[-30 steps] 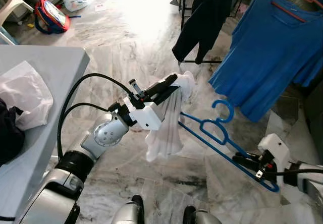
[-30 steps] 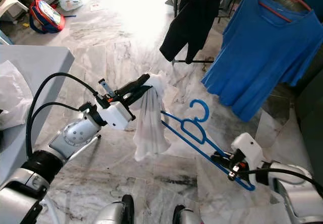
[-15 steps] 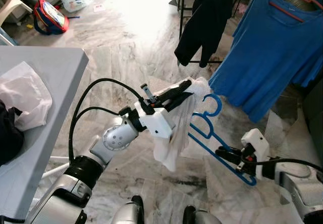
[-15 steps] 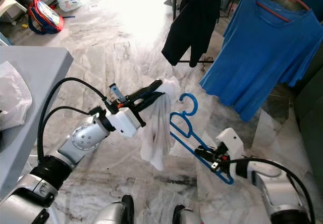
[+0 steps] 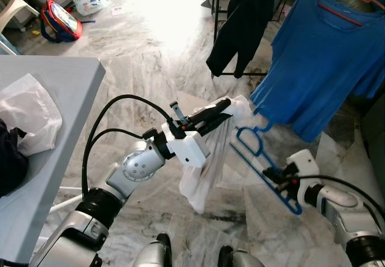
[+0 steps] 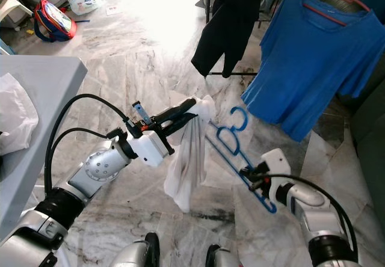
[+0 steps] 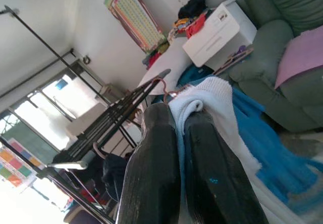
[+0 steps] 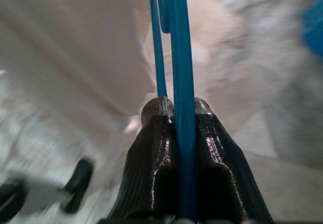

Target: Hang hanger

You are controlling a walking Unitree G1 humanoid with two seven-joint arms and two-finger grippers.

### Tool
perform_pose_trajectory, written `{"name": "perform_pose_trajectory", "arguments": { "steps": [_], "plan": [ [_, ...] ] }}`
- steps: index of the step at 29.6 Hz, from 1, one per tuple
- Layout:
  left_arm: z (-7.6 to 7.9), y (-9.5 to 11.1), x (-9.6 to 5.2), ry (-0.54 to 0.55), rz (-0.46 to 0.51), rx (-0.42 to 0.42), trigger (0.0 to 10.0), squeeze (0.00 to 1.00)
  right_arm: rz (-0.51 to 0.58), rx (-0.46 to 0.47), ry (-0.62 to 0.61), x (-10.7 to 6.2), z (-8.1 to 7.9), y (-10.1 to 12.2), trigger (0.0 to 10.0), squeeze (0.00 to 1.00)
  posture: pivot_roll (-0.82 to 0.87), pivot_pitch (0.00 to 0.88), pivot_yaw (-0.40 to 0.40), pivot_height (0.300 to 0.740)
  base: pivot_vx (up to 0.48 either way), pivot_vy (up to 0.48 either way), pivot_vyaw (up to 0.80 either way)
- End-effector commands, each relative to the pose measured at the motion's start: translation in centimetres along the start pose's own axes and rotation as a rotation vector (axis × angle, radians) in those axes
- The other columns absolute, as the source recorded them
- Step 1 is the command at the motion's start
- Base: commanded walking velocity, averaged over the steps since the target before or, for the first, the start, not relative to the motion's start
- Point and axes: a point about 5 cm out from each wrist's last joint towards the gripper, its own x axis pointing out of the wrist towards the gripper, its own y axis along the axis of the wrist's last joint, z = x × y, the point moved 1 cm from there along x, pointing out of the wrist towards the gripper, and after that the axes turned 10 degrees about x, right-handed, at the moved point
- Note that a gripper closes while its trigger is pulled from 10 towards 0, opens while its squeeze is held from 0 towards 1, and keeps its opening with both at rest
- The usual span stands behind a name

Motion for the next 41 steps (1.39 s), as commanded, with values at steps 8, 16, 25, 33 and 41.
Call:
{"name": "perform_pose_trajectory", "arguments": {
  "steps": [8,16,25,33,41],
  "plan": [
    [1.3,0.1,-1.0,-0.016,-0.028,-0.032,10.0,0.00,0.192,0.216,-0.202,-0.4,2.6,2.5,10.0,0.00,0.01,0.255,0.024,0.740,0.000,0.000,0.00],
    [6.4,-2.4,-4.4,-0.131,-0.264,-0.097,10.0,0.00,0.491,0.348,-0.048,0.1,-0.6,10.4,10.0,0.00,-0.01,0.250,0.019,0.740,0.000,0.000,0.00],
    [9.2,-2.9,-4.7,-0.150,-0.358,-0.140,10.0,0.00,0.671,0.531,0.244,-0.5,-6.1,15.1,10.0,0.00,-0.02,0.244,0.005,0.740,0.000,0.000,0.00],
    [10.4,-3.3,-4.7,-0.182,-0.412,-0.106,10.0,0.00,0.580,0.468,0.507,-1.1,-10.7,14.5,10.0,0.00,-0.03,0.243,-0.003,0.740,0.000,0.000,0.00],
    [11.8,-3.4,-5.5,-0.231,-0.449,-0.100,10.0,0.00,0.606,0.325,0.533,-1.9,-12.3,14.5,10.0,0.00,-0.04,0.243,0.002,0.740,0.000,0.000,0.00]
  ]
}}
